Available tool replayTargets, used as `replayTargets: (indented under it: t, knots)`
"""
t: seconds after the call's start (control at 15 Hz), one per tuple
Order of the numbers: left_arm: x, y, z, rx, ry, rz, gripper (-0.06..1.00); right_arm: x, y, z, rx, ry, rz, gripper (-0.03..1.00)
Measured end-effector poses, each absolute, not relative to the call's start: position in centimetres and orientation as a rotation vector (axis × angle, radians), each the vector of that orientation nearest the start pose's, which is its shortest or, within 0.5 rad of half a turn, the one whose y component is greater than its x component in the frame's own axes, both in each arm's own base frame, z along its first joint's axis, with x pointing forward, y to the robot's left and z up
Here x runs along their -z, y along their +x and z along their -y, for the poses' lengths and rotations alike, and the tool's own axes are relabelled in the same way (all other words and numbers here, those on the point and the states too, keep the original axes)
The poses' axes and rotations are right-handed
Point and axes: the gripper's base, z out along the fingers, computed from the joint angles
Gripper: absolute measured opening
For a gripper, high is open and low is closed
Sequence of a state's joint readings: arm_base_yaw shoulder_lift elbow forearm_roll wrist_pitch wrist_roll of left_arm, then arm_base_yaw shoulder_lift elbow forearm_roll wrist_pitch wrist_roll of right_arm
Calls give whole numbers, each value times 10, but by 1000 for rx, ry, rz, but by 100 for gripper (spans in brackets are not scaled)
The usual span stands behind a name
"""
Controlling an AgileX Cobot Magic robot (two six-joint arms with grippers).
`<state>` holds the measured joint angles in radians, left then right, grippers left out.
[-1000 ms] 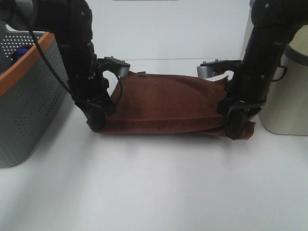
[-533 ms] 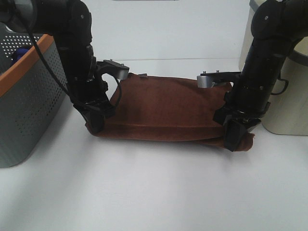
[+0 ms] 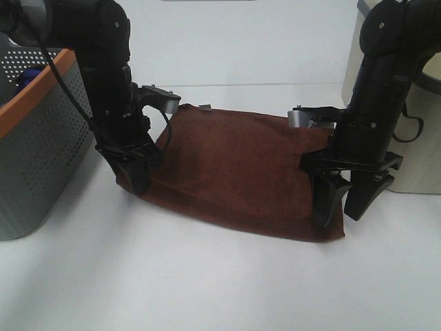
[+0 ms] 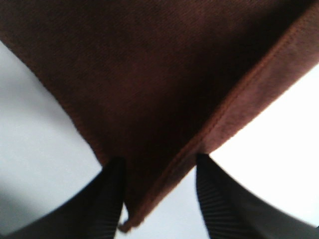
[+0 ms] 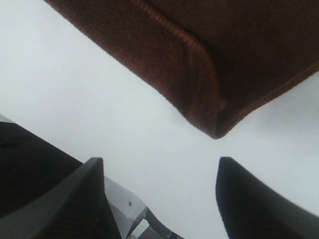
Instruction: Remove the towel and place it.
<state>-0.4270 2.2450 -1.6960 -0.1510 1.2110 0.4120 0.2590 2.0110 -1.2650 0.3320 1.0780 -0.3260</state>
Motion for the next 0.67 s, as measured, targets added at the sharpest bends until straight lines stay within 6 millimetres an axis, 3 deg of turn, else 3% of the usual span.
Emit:
replayTargets:
  t: [0.07,0.2,0.47,0.67]
  knots:
    - [-138,388,190,211,1203,-3007,62,-142,335,-116,-469,-654,-3197,66]
    - [-138,388,189,190,1174,-3021,78,-157,334,-116,-468,-641,-3157,67]
    - [-154,388,189,191,1154,-2989,82,-191,329,-115,-466,-586,-3076,67]
    - [-181,387,189,214,1034,-2965,82,-225,323,-113,-464,-567,-2978,67]
